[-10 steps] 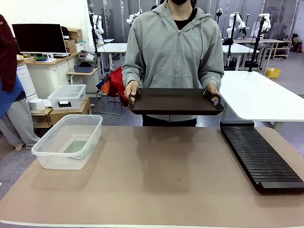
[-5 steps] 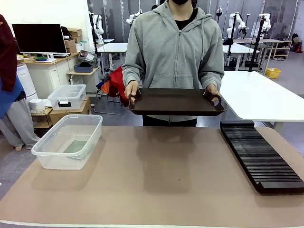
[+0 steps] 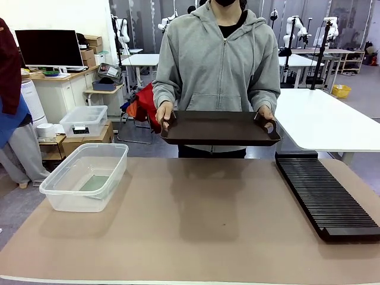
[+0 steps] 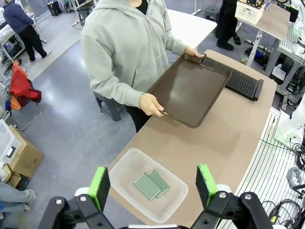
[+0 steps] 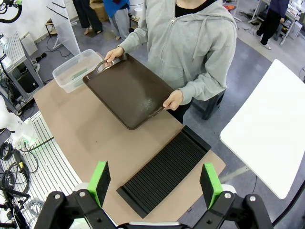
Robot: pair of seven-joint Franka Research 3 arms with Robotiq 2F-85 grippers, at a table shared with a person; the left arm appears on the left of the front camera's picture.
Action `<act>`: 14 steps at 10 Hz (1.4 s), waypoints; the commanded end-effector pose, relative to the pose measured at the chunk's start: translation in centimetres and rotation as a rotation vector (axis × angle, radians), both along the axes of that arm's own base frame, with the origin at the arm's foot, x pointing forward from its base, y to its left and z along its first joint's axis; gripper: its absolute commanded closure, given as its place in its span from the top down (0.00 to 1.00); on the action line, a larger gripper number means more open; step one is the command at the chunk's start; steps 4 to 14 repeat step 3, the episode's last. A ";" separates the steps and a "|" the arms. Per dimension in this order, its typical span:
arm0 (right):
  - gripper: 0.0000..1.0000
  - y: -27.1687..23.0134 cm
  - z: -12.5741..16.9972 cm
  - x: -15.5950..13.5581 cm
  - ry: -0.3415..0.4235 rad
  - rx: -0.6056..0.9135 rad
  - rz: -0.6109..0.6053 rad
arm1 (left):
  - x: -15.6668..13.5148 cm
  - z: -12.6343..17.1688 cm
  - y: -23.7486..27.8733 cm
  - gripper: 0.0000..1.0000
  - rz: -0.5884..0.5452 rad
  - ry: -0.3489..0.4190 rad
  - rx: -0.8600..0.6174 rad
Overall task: Sort PCBs into racks and boxes based on the side picked up.
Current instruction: If the short side of the Blank PCB is picked up, insert it into the PCB Rack ; if the long side is picked up, place it in the Organizing box.
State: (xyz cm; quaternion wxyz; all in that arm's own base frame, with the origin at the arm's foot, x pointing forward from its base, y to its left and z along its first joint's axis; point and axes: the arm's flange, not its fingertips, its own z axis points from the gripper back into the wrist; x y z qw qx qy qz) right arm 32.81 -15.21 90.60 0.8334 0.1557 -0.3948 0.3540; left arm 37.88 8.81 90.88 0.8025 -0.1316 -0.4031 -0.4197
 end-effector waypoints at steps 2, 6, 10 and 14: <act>1.00 0.2 -0.2 -0.3 0.001 0.012 0.018 | 0.0 0.0 0.1 0.96 0.000 0.000 -0.003; 1.00 0.2 -0.2 -0.3 0.001 0.012 0.018 | 0.0 0.0 0.1 0.96 0.000 0.000 -0.003; 1.00 0.2 -0.2 -0.3 0.001 0.012 0.018 | 0.0 0.0 0.1 0.96 0.000 0.000 -0.003; 1.00 0.2 -0.2 -0.3 0.001 0.012 0.018 | 0.0 0.0 0.1 0.96 0.000 0.000 -0.003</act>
